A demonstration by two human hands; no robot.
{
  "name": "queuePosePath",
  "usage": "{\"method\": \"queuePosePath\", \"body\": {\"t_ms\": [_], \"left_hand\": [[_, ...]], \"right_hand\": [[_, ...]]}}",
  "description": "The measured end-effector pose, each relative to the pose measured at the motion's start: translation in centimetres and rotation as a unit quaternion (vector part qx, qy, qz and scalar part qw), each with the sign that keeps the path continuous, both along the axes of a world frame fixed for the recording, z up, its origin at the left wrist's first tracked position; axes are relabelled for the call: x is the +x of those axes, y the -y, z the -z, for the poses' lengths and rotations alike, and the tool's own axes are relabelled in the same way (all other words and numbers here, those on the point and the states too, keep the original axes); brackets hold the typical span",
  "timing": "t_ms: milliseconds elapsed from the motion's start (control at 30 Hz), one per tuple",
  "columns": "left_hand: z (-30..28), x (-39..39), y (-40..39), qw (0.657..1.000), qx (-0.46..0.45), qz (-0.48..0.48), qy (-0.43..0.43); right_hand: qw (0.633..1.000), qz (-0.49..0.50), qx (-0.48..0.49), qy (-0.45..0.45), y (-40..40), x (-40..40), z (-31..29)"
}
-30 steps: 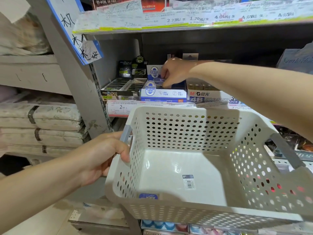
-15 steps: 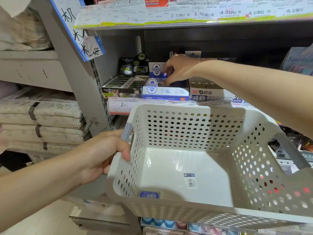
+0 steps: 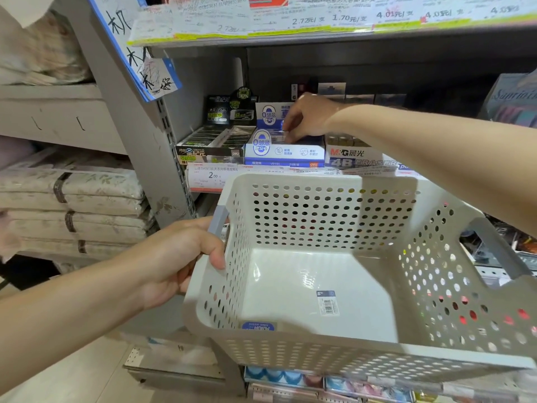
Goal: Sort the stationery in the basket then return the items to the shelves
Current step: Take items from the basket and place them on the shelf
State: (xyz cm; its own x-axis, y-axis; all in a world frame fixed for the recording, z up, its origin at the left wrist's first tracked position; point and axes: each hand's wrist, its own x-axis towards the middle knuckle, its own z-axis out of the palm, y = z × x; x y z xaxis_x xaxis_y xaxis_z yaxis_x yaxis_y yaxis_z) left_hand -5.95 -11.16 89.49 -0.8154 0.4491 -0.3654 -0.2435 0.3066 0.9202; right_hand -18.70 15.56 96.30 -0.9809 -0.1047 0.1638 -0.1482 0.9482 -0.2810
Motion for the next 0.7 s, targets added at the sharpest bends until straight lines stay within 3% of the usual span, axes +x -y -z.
{"method": "queuePosePath", "body": {"t_ms": [167, 400, 533, 700], "left_hand": [[-0.1, 0.1, -0.2, 1.0, -0.004, -0.005, -0.007], [0.0, 0.2, -0.1, 1.0, -0.005, -0.004, -0.014], [0.0, 0.5, -0.2, 1.0, -0.014, -0.004, -0.017], [-0.1, 1.0, -0.5, 0.999, -0.01, -0.023, -0.02]], "right_hand": [[1.0, 0.009, -0.023, -0.018, 0.1, 1.5, -1.1], [0.977, -0.022, -0.113, -0.177, 1.9, 8.1, -0.6], [0.988, -0.083, -0.095, -0.094, 4.1, 12.1, 2.0], [0.976, -0.169, 0.047, 0.127, 7.5, 14.6, 6.9]]}}
